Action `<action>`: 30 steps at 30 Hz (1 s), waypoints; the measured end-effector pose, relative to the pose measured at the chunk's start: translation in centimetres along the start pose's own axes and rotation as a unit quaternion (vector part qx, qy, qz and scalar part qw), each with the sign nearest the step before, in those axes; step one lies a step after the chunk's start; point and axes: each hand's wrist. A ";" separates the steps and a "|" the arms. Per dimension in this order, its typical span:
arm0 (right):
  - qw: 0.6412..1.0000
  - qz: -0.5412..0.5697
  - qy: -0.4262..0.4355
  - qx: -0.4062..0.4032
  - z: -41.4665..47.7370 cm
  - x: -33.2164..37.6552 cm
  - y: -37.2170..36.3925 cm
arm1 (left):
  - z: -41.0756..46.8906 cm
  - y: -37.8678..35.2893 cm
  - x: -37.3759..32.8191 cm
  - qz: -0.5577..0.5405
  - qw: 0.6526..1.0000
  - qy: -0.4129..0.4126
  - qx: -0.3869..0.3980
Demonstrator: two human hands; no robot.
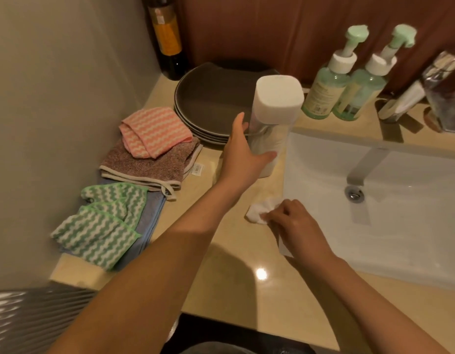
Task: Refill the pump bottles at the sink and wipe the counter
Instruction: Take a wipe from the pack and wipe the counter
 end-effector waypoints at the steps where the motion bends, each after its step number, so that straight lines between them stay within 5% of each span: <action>1: 1.000 -0.009 -0.008 -0.008 0.7 -0.7 0.0 | 0.1 -0.1 0.0 0.000 1.000 0.003 -0.002; 10: 0.995 -0.040 -0.054 -0.073 4.6 0.7 -1.9 | -1.0 1.7 1.7 0.039 0.993 -0.030 -0.108; 16: 1.000 0.001 0.019 -0.015 2.6 3.6 -3.1 | -2.5 4.3 3.8 0.015 0.986 -0.025 -0.165; 22: 0.996 -0.006 0.088 0.024 1.0 0.4 -0.8 | -4.1 6.4 4.6 0.022 0.985 -0.032 -0.166; 30: 0.996 -0.079 0.012 0.044 6.8 -5.1 0.5 | -5.4 7.6 5.1 0.023 0.987 -0.013 -0.159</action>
Point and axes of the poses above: each hand's wrist, its own z-axis towards the middle knuckle, its own y-axis out of the back of the hand, x = y × z, and after that the axes turned 6 degrees about y, right-handed
